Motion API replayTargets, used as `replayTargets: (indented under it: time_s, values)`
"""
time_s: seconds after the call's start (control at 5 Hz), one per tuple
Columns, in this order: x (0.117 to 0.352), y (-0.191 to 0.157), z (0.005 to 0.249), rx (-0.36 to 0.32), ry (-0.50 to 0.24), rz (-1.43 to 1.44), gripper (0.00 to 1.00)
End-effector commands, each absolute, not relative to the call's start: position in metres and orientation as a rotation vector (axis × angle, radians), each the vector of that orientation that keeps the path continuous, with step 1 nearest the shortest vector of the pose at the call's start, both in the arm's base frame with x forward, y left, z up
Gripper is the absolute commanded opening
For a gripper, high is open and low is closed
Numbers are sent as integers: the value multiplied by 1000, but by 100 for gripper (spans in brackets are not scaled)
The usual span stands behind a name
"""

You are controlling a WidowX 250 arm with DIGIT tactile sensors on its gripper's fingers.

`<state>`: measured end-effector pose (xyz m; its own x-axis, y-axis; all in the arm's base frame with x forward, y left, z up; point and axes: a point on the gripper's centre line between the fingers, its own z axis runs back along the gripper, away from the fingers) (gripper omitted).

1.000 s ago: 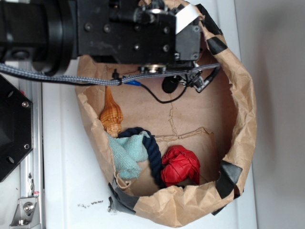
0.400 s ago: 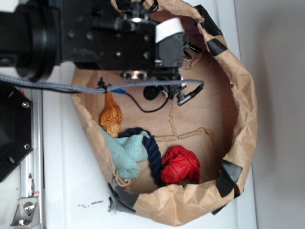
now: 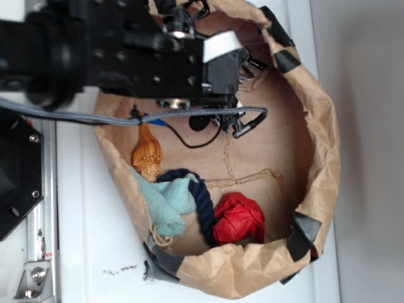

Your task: Grab the silver keys.

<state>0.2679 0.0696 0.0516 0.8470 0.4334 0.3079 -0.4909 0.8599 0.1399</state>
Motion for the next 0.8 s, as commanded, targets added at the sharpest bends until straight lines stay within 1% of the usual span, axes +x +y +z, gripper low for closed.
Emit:
replayTargets:
  time_s: [0.0,0.2,0.4,0.6]
  values:
    - [302,83,60,233,-314,542,100]
    - [305,83,58,233,-313,541,100]
    - [300,82,55,223,-328,548,0]
    - [299,83,54,224,-331,549,0]
